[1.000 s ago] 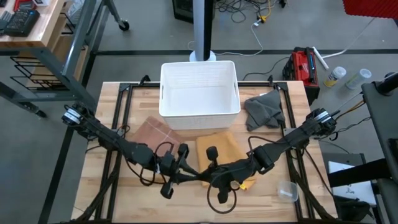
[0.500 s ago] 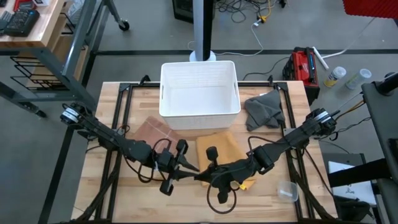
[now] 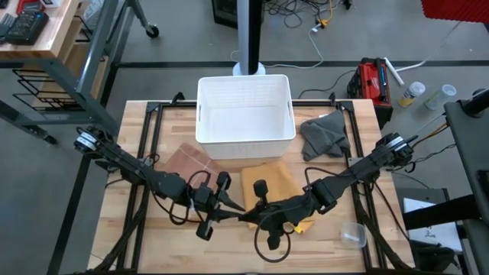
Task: Fold towel
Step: Fold the yellow towel
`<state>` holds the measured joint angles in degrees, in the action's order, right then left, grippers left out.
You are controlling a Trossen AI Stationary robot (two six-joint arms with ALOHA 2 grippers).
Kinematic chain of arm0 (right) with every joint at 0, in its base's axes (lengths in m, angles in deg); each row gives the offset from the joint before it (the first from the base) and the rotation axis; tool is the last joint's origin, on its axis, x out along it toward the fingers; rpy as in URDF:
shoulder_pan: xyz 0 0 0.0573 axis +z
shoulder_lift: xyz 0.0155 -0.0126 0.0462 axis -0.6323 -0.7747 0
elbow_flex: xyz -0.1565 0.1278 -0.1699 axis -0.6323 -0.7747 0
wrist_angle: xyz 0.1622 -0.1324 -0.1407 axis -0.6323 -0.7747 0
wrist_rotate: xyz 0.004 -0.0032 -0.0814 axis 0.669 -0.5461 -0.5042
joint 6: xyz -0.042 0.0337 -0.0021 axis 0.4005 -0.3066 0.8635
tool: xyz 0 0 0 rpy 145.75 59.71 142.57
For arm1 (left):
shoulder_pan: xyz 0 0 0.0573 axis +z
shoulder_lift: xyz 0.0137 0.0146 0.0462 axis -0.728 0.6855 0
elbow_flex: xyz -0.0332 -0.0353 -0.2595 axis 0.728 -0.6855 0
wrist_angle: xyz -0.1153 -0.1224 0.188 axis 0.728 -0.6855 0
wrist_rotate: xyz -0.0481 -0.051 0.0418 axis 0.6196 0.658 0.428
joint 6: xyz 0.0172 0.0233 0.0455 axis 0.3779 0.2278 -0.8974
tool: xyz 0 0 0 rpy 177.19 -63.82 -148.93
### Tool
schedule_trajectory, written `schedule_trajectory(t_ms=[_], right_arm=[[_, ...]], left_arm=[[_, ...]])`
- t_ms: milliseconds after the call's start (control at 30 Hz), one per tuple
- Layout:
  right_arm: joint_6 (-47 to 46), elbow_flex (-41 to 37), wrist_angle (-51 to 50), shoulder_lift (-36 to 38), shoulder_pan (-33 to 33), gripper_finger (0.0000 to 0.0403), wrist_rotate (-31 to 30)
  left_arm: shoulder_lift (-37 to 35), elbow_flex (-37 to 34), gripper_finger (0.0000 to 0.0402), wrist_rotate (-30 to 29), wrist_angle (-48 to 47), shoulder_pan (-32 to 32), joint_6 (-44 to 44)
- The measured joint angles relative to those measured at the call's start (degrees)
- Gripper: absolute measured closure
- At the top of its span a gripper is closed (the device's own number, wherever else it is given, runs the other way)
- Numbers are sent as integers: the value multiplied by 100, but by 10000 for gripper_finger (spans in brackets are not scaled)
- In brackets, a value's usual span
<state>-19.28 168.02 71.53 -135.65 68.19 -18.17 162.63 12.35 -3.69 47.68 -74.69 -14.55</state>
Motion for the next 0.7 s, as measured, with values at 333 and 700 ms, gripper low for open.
schedule_trajectory(t_ms=[333,700], right_arm=[[0,-2,2,0,-2,403,0],[-1035,-4,-410,-26,-13,403,27]], left_arm=[[30,0,351,8,-218,4,465],[87,-5,351,79,-803,4,603]])
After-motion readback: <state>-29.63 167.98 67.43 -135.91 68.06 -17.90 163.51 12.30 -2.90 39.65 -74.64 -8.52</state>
